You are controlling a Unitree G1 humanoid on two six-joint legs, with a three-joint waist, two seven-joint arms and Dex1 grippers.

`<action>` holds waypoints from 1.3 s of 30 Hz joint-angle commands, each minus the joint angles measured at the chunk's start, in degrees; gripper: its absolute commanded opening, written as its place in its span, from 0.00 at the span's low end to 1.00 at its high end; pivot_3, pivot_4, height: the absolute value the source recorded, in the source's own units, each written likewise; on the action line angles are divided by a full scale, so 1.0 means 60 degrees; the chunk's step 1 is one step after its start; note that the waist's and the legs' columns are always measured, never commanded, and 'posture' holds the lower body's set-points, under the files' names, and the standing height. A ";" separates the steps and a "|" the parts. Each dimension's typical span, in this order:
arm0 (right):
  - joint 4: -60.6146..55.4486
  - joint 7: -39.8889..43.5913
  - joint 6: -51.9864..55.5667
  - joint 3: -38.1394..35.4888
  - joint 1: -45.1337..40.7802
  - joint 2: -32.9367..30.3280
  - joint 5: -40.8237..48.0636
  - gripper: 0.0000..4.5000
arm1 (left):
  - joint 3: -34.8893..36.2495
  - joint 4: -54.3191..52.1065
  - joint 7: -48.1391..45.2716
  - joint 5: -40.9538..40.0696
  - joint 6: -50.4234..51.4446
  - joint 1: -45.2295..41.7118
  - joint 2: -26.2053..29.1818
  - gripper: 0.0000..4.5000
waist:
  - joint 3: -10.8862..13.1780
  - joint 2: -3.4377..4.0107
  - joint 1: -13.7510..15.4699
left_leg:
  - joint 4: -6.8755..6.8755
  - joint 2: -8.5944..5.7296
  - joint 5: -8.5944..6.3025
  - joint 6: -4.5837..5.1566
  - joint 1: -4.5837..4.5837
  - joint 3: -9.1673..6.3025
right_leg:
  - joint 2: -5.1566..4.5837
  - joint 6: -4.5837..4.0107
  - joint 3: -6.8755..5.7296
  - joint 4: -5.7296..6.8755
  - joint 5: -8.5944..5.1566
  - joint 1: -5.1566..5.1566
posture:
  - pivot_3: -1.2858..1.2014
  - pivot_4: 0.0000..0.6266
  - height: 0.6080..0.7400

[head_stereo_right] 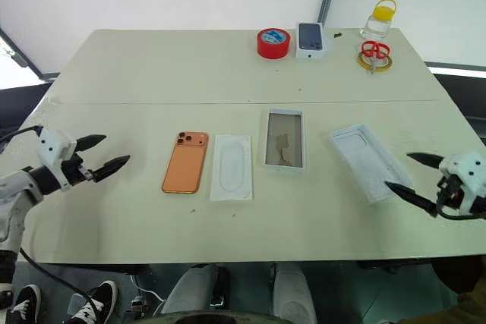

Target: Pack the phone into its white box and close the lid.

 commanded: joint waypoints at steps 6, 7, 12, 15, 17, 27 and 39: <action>-0.2561 -0.1220 0.0337 0.1979 -0.1426 0.1220 -0.0358 0.99 | -0.1753 -0.3235 0.0740 -0.0904 0.3693 -0.0220 -0.0627 1.00 | 0.0004 -0.0002 0.0024 | 0.0001 -0.0008 0.0001 0.0001 -0.0006 0.0000 | 0.0005 0.0004 0.0000 -0.0001 0.0002 0.0002 | 0.52 0.24 1.00; -0.2627 -0.1292 0.0306 0.2222 -0.1616 0.1370 -0.0442 0.99 | -0.1891 -0.3406 0.0968 -0.1069 0.4239 -0.0464 -0.0815 1.00 | 0.0005 -0.0004 0.0036 | 0.0003 -0.0012 0.0001 0.0002 -0.0009 -0.0002 | 0.0003 0.0004 -0.0001 0.0000 0.0002 0.0002 | 0.52 0.24 1.00; -0.2618 -0.1478 0.0180 0.2997 -0.2188 0.1831 -0.0713 0.99 | -0.1842 -0.3328 0.1660 -0.3060 0.7980 -0.2067 -0.1662 1.00 | 0.0007 -0.0013 0.0019 | 0.0023 -0.0019 0.0006 0.0001 -0.0013 -0.0020 | 0.0012 0.0005 -0.0010 0.0006 0.0003 0.0012 | 0.52 0.24 1.00; -0.2404 -0.1483 0.0020 0.3070 -0.2244 0.1845 -0.0806 0.99 | -0.1970 -0.3076 0.1994 -0.3487 0.9657 -0.2528 -0.1684 1.00 | 0.0008 -0.0011 -0.0049 | 0.0019 -0.0021 0.0006 0.0002 -0.0011 -0.0020 | 0.0019 0.0044 -0.0008 0.0011 0.0022 0.0012 | 0.52 0.24 1.00; -0.2265 -0.1512 -0.0112 0.3088 -0.2249 0.1859 -0.0877 0.99 | -0.1971 -0.2861 0.2158 -0.3694 1.0345 -0.2734 -0.1802 1.00 | 0.0009 -0.0011 -0.0086 | 0.0012 -0.0018 0.0005 0.0003 -0.0004 -0.0018 | 0.0028 0.0046 -0.0005 0.0014 0.0022 0.0011 | 0.52 0.24 1.00; -0.2079 -0.1799 -0.0533 0.3062 -0.2031 0.1973 -0.1049 0.99 | -0.2053 -0.2393 0.3201 -0.3869 1.1742 -0.3139 -0.2898 1.00 | 0.0008 -0.0012 0.0016 | 0.0014 -0.0015 0.0010 -0.0005 0.0011 -0.0025 | 0.0036 0.0007 0.0005 0.0015 -0.0001 0.0028 | 0.52 0.24 1.00; -0.2073 -0.2101 -0.0787 0.3150 -0.1985 0.2110 -0.1255 1.00 | -0.1482 -0.1692 0.4225 -0.3801 1.2754 -0.3778 -0.4143 0.95 | 0.0005 -0.0011 -0.0035 | 0.0010 -0.0013 0.0011 -0.0007 0.0030 -0.0023 | 0.0041 0.0009 0.0008 0.0022 0.0001 0.0037 | 0.52 0.24 1.00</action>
